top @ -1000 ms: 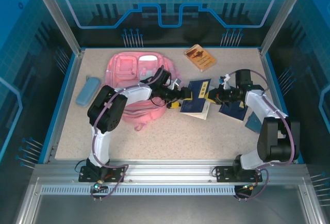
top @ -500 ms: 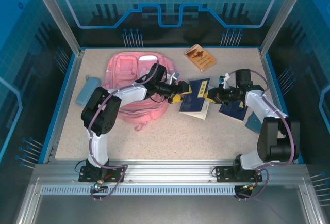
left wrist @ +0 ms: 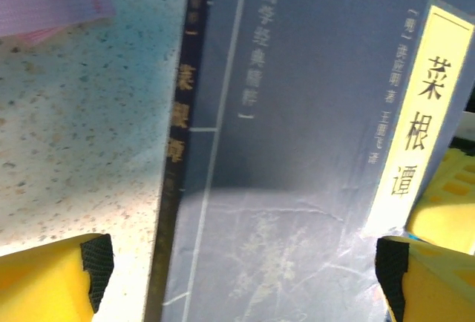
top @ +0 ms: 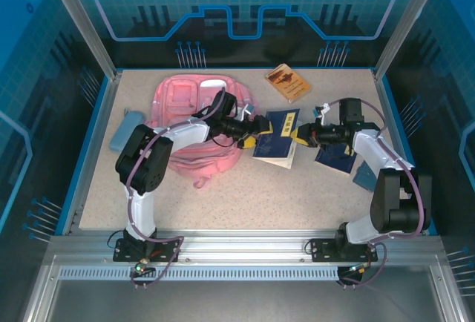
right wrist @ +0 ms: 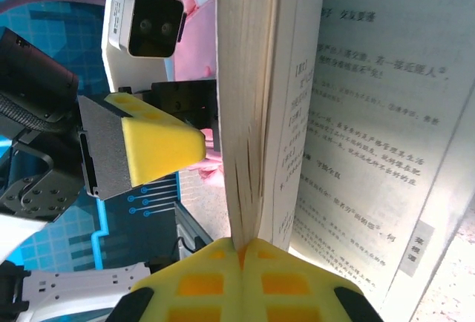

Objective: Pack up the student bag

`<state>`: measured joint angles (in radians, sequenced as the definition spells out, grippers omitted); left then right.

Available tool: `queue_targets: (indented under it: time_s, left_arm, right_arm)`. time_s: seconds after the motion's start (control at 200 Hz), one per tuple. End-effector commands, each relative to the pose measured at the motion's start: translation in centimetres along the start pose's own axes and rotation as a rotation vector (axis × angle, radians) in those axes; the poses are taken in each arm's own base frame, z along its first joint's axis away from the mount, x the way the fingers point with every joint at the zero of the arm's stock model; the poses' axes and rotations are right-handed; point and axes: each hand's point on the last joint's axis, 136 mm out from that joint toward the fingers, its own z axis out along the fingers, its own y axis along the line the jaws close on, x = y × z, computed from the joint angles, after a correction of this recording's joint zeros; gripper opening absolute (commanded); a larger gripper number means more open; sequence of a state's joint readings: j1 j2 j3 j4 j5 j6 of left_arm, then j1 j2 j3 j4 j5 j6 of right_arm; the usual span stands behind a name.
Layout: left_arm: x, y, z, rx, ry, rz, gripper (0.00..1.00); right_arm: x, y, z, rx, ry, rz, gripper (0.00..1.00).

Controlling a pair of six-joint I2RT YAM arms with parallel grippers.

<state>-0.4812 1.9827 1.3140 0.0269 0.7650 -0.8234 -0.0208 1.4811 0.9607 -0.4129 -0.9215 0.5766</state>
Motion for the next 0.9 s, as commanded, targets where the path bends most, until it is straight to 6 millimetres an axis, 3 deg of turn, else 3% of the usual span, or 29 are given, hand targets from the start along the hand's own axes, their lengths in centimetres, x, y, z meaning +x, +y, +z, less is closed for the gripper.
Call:
queue_targets:
  time_s: [0.0, 0.185, 0.455, 0.505, 0.59, 0.645, 0.77, 0.89]
  left_arm:
    - [-0.1, -3.1, -0.8, 0.106, 0.016, 0.043, 0.87]
    - [0.1, -5.3, -2.3, 0.152, -0.013, 0.104, 0.56]
    - [-0.3, -5.9, -4.1, 0.155, -0.079, 0.116, 0.05]
    - [-0.5, -6.0, -4.6, 0.150, -0.101, 0.116, 0.01]
    - [-0.5, -6.8, -5.7, 0.157, -0.140, 0.125, 0.00]
    - [-0.5, -7.8, -6.5, 0.172, -0.158, 0.127, 0.00]
    - [-0.1, -9.7, -8.0, 0.209, -0.181, 0.133, 0.00]
    - [0.1, -11.2, -8.8, 0.246, -0.188, 0.118, 0.00]
  right_arm:
    - [0.0, 1.1, -0.4, -0.071, 0.003, -0.010, 0.00]
    - [-0.1, 0.9, -0.3, -0.065, 0.002, -0.003, 0.00]
    - [-0.5, 0.9, -0.4, -0.046, -0.020, -0.002, 0.01]
    - [-0.5, 0.6, -0.5, -0.025, -0.034, 0.000, 0.16]
    - [-0.9, 0.0, -0.7, 0.007, -0.075, 0.011, 0.57]
    - [-1.2, 0.1, -0.6, -0.006, -0.098, 0.022, 0.73]
    - [-1.6, 0.8, 0.1, -0.064, -0.116, 0.053, 0.92]
    - [-2.1, 3.0, 1.0, -0.143, -0.114, 0.046, 1.00]
